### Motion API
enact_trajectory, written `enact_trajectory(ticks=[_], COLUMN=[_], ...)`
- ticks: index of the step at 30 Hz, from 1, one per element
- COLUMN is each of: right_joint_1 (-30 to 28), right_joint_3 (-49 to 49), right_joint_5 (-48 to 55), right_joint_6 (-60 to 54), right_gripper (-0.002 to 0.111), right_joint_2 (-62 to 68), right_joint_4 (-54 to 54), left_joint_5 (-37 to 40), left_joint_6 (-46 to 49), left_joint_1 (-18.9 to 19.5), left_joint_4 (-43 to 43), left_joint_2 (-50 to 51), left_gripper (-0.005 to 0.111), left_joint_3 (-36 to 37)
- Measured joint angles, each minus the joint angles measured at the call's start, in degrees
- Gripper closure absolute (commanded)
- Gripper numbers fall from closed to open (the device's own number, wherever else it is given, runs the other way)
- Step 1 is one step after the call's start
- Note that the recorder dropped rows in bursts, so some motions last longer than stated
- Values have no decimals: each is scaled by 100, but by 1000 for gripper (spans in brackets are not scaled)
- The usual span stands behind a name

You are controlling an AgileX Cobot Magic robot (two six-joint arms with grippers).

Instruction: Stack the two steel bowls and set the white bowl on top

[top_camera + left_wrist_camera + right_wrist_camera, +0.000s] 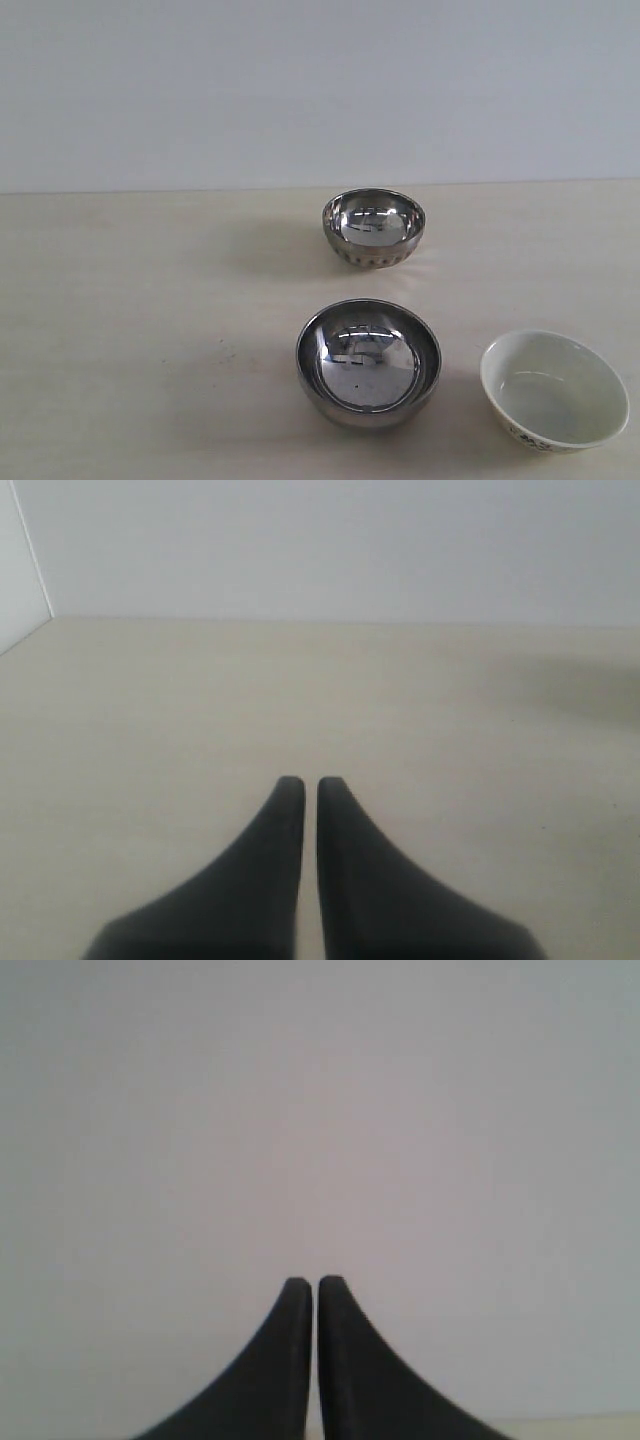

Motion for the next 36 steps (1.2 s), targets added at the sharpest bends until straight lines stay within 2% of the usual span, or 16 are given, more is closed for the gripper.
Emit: enact_trajectory(ticks=[1,2,3,4,6,16,21,27,32,36], right_joint_1=[0,0,0,0,61,874,886,886,886,886], right_joint_3=[-407,-567,-959,-1147,-1754,-3502,-3862,-4365,-4792,-5067], right_joint_5=[340,453,722,842,1284,1943,1952,1761,1746,1720], right_joint_6=[-14,-14,-17,-27,-76,-251,-351,-1233,-1344,-1369], right_gripper=[91,75,66,51,41,41,41,41,42,47], right_joint_2=[661,999,1674,1940,3143,6823,7738,8614,9112,9444], right_joint_4=[32,32,77,77,103,312,534,1684,1825,1922], left_joint_5=[0,0,0,0,0,2,13,13,13,13], left_joint_6=[0,2,12,12,12,12,12,12,12,12], left_joint_1=[0,0,0,0,0,0,0,0,0,0], left_joint_4=[0,0,0,0,0,0,0,0,0,0], left_joint_2=[0,0,0,0,0,0,0,0,0,0], left_gripper=[102,102,102,102,102,102,102,102,102,102], left_joint_3=[0,0,0,0,0,0,0,0,0,0])
